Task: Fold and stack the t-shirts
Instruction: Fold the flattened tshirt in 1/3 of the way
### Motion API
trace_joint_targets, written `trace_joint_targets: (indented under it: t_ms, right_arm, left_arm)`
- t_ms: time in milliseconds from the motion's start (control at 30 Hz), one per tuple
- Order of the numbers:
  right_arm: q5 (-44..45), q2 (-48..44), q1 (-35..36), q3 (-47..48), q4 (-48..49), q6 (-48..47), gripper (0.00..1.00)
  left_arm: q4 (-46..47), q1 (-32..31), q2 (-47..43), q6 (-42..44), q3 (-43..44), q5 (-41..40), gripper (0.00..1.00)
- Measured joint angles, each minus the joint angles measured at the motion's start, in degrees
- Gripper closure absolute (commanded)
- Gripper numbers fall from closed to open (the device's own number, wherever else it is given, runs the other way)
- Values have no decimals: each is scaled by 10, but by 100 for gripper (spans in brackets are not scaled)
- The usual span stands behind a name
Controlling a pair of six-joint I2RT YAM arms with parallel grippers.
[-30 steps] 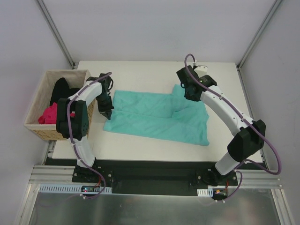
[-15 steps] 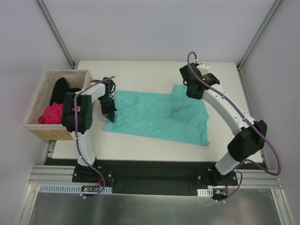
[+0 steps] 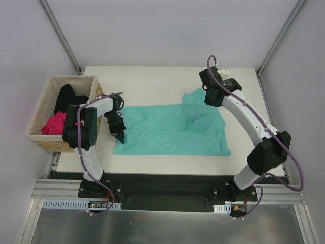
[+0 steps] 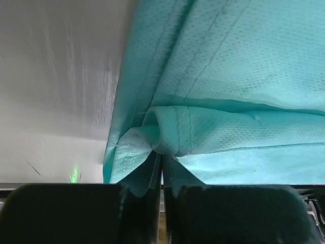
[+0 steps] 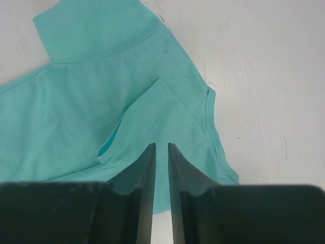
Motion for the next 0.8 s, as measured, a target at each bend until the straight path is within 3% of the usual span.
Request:
trace_joint_targets:
  t_ms: [300,367,500,800]
  right_arm:
    - [-26,-2,-10,-4,11,-11,81]
    - [-31,-6,-13,-10,14,-12,77]
    - [-38,-17,-18,-31,20,-15,68]
    - [-57,-18,-25,-39,30,-31,59]
  left_arm:
    - [-6,-49,-42,-36,-64,-5,100]
    - [-9,-62,-50,-44,-77,-5,100]
    - [-17,-80,-70,-60,-93,-11,91]
    - [-76,-83,-143,-81,-2,-50,89]
